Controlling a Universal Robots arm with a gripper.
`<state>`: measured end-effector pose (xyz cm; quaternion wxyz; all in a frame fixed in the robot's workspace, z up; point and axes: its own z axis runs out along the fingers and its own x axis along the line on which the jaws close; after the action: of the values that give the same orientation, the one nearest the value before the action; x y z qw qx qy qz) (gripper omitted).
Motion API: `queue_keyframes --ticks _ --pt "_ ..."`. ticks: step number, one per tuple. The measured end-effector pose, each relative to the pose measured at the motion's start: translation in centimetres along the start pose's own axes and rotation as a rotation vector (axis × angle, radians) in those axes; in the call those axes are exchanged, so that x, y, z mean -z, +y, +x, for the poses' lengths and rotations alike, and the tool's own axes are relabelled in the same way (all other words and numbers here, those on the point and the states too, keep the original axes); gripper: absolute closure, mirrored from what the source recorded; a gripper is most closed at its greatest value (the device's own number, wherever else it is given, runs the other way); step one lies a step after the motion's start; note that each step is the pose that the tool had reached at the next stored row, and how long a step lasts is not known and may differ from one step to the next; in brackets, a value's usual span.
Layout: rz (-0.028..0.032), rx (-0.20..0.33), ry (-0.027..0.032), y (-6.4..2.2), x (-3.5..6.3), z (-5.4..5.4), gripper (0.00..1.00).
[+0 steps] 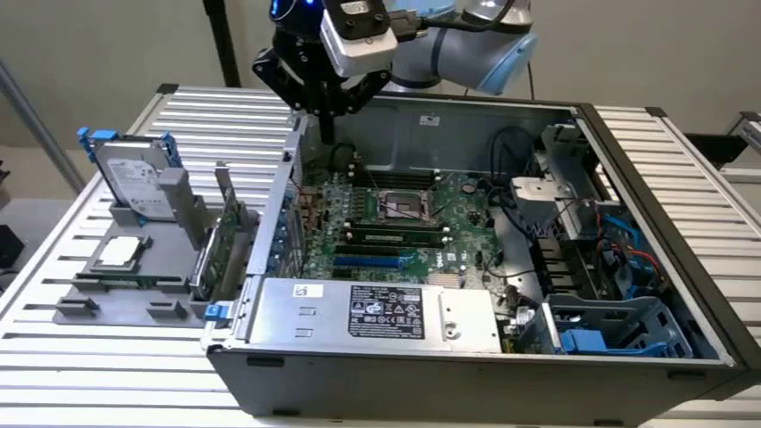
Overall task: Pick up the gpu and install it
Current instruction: 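Reach for the gpu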
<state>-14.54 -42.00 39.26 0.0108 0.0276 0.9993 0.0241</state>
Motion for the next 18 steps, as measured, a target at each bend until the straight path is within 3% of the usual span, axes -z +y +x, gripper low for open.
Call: queue_keyframes --ticks 8,18 --pt "-0.0001 0.001 -0.0023 -1.63 0.12 3.5 1.00" --pt "0.0000 0.002 -0.0024 -2.33 -0.55 8.0 1.00"
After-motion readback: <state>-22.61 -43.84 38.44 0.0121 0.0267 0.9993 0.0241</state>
